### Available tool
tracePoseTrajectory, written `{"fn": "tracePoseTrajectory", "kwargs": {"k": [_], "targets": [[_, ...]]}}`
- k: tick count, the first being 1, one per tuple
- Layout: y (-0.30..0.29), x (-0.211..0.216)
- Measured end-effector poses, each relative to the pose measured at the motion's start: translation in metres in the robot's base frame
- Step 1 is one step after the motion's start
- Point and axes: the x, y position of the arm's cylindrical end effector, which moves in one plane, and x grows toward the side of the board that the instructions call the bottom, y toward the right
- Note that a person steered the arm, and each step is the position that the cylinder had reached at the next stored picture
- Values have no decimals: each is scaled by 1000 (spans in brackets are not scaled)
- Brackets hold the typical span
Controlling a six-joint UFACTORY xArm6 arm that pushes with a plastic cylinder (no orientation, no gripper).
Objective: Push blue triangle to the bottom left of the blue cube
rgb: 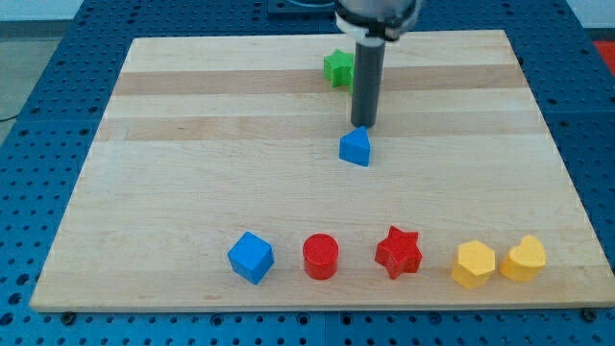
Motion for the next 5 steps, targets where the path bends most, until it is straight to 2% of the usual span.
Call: {"fn": "tracePoseTrajectory", "kwargs": {"k": [2, 3, 5], "targets": [[-48, 52], [-43, 69], [-9, 72]]}}
